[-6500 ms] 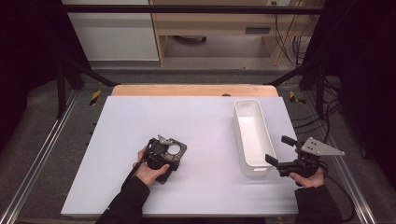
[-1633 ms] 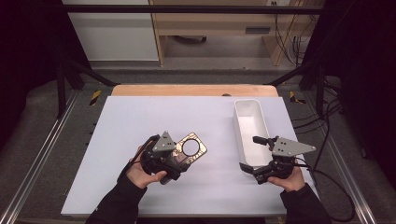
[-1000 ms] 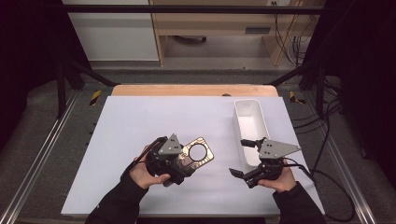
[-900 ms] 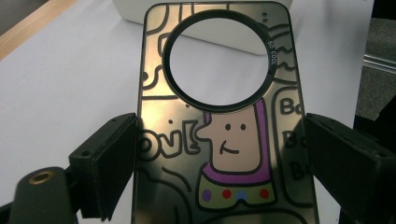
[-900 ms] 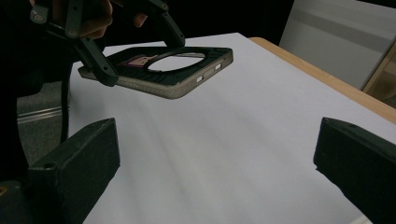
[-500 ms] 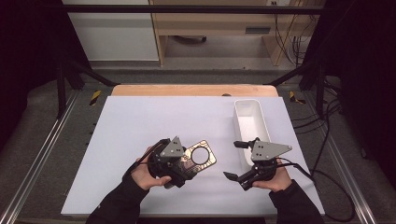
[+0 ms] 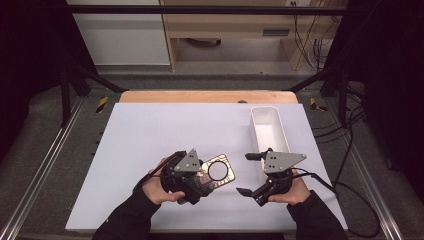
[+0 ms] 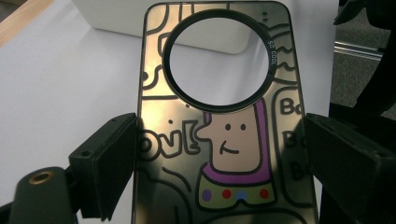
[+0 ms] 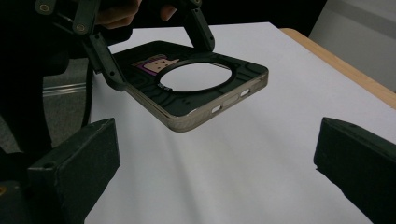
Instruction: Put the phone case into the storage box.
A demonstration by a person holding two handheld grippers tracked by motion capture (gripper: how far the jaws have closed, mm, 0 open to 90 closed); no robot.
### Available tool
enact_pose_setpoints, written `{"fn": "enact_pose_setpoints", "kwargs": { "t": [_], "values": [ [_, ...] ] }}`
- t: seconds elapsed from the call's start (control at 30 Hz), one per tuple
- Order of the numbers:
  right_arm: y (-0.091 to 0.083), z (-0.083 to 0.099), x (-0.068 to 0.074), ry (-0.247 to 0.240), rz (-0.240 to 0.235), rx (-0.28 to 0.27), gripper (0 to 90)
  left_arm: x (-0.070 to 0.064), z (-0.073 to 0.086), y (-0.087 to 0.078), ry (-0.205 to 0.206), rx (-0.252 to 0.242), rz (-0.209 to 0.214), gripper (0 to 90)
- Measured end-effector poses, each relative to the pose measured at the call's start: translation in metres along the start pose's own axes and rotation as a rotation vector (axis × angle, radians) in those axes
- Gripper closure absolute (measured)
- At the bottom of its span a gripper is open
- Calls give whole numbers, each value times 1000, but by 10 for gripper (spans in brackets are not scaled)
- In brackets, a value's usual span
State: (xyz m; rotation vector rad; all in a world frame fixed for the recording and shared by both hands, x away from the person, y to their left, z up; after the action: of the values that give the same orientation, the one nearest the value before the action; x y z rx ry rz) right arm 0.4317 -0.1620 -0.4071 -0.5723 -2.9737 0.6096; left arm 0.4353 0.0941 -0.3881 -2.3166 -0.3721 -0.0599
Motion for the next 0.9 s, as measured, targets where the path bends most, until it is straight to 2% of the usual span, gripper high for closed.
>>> {"fn": "enact_pose_setpoints", "kwargs": {
  "t": [0.17, 0.5, 0.73, 0.9],
  "values": [
    [3, -1, 1, -12, -38, 20, 8, -3, -2, 1, 19, 0, 25, 116],
    [7, -1, 3, -42, -71, 55, 9, -8, -5, 4, 46, -9, 63, 116],
    [8, -3, 5, -63, -95, 66, 12, -12, -6, 4, 74, -16, 81, 116],
    [11, -4, 7, -87, -116, 79, 12, -14, -8, 4, 101, -22, 78, 116]
  ]
}}
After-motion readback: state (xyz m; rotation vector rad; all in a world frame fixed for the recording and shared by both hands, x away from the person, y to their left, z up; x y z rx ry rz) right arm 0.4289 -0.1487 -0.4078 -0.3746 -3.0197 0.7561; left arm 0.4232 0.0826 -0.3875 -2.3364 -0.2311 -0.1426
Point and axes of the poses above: each handheld gripper's, and its own axes: y roughly forward along the jaws, z roughly out of its underside, x roughly to its left, the point moved 2 cm from there along y, roughly forward along the jaws, and after that the axes turned 4 degrees about y, right-handed, at the moved point
